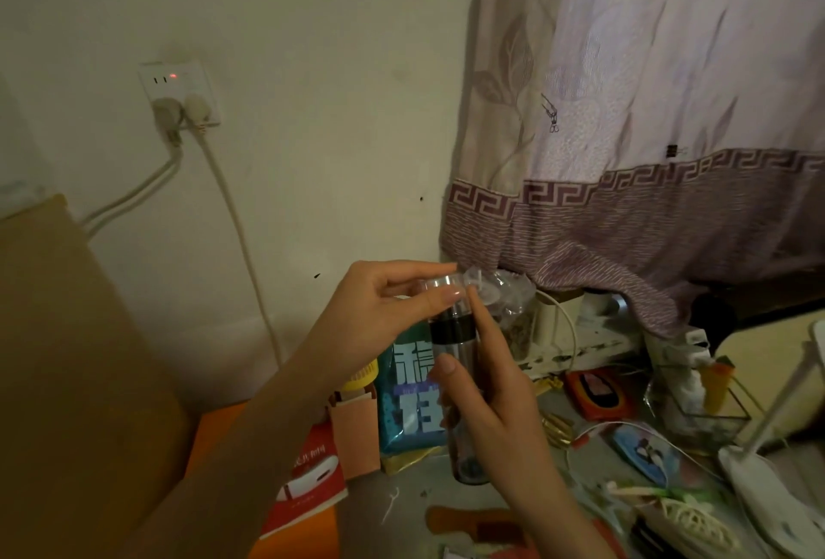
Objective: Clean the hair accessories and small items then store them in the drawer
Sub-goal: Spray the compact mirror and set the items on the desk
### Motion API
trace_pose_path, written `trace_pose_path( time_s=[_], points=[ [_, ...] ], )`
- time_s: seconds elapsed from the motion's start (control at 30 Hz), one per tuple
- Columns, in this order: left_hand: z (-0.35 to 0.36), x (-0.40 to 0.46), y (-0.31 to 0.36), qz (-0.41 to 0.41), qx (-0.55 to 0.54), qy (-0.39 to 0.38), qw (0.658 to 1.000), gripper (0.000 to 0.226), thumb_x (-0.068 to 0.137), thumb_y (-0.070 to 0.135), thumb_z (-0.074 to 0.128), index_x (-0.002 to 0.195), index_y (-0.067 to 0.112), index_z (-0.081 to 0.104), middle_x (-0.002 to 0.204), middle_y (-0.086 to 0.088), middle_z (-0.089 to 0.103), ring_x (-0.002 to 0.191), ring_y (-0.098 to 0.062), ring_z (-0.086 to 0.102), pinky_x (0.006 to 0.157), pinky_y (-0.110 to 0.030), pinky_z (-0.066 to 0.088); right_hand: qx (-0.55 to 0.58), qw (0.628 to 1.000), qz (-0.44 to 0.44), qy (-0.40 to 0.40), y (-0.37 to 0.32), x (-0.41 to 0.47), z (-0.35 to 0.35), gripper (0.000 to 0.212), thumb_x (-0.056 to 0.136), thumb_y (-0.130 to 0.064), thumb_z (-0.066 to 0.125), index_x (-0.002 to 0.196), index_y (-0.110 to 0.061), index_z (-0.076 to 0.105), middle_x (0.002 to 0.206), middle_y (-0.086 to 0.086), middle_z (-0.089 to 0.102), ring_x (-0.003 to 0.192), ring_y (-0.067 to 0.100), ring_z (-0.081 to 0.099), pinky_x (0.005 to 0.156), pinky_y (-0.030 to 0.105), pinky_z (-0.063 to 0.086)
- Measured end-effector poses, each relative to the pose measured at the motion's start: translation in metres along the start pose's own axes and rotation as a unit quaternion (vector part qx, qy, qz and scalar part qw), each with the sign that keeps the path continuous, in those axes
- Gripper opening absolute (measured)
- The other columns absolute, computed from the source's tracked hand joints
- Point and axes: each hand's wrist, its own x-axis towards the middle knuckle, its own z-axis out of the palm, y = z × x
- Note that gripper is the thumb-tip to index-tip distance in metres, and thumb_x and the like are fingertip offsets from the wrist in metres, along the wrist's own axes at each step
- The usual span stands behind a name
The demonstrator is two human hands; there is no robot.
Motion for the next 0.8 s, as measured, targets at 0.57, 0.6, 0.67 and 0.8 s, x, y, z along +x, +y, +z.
trace_pose_path(
  time_s=[0.57, 0.6, 0.67, 0.8],
  points=[
    [0.005, 0.008, 0.016, 0.001, -0.050, -0.079, 0.996, 0.030, 0.076, 0.022, 0.065, 0.105, 0.018, 0.070, 0.094, 0.004, 0.075, 0.090, -0.009, 0.070, 0.073, -0.015, 0.052, 0.017, 0.999, 0.022, -0.041, -0.008, 0.002, -0.013, 0.066, 0.092, -0.044, 0.046, 0.142, -0.060, 0.007, 0.063, 0.011, 0.055, 0.061, 0.031, 0.055, 0.065, 0.046, 0.052],
    [0.005, 0.008, 0.016, 0.000, -0.056, -0.084, 0.995, 0.029, 0.076, 0.021, 0.065, 0.104, 0.019, 0.070, 0.094, 0.004, 0.075, 0.091, -0.010, 0.070, 0.074, -0.015, 0.052, 0.018, 0.999, 0.021, -0.043, -0.008, 0.001, -0.013, 0.065, 0.092, -0.046, 0.046, 0.142, -0.060, 0.006, 0.063, 0.009, 0.055, 0.060, 0.030, 0.055, 0.064, 0.046, 0.051],
    [0.006, 0.007, 0.016, -0.001, -0.061, -0.088, 0.994, 0.028, 0.075, 0.022, 0.066, 0.103, 0.020, 0.071, 0.095, 0.004, 0.074, 0.092, -0.010, 0.070, 0.075, -0.016, 0.052, 0.024, 0.999, 0.018, -0.042, -0.007, 0.001, -0.013, 0.066, 0.092, -0.045, 0.047, 0.143, -0.059, 0.007, 0.063, 0.004, 0.056, 0.058, 0.022, 0.055, 0.062, 0.043, 0.051],
    [0.008, 0.007, 0.016, 0.000, -0.064, -0.093, 0.994, 0.027, 0.074, 0.021, 0.066, 0.100, 0.020, 0.071, 0.095, 0.007, 0.074, 0.092, -0.009, 0.070, 0.075, -0.015, 0.052, 0.037, 0.998, 0.020, -0.040, -0.007, -0.001, -0.011, 0.064, 0.093, -0.042, 0.047, 0.143, -0.058, 0.011, 0.073, 0.012, 0.059, 0.059, 0.016, 0.055, 0.060, 0.038, 0.051]
  ],
)
